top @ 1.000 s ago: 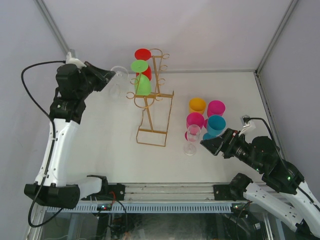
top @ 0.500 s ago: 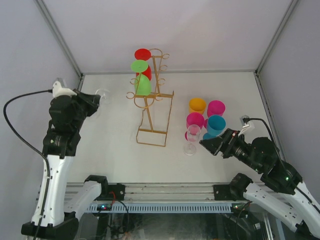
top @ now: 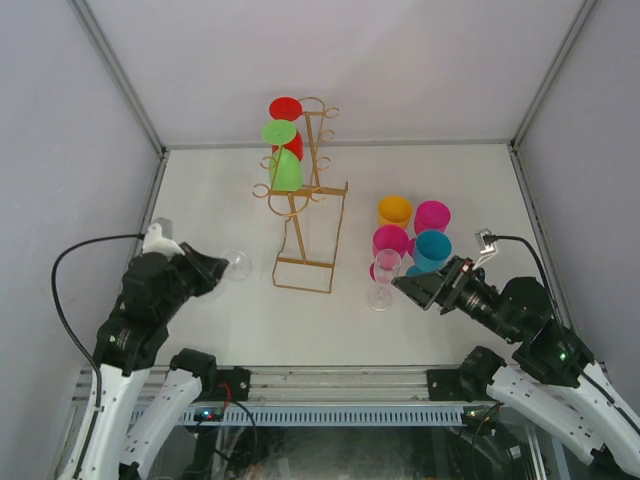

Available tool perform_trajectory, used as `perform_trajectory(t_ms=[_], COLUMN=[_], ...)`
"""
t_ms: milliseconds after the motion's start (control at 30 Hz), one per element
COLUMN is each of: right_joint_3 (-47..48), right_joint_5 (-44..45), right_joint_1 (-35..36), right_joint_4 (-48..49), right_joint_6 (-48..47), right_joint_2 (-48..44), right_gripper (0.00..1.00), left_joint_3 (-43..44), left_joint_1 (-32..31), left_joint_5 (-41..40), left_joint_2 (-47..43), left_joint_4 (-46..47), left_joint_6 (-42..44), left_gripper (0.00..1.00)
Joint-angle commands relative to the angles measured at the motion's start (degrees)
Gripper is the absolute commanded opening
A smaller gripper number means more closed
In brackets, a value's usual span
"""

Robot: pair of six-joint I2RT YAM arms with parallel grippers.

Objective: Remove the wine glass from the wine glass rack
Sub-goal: Place the wine glass at the center of the board.

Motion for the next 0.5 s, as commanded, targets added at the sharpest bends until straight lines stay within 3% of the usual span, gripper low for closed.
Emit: perform_trajectory(t_ms=[0,233,467], right_joint_3=[-0.03,-0.37,-0.92], right_joint_5=[-2.21,-3.92,-5.99], right_joint_1=[-0.31,-0.22,-0.13], right_joint_4=[6.74,8.87,9.35], right_joint_6=[0.88,1.51,2.96], right_joint_2=[0.45,1.94,2.53], right_gripper=[0.78,0.78,0.77], left_joint_3=[-5.38,-7.22,-4.07], left_joint_1=[-10.65,-24.8,-36.67], left_joint_5=[2.14,4.23,6.47], left_joint_2=[-6.2,-8.31,-3.37], left_joint_4=[-0.65,-0.85,4.02], left_joint_6=[-2.3,-6.61,-7.43], left_gripper=[0.0,0.0,0.0])
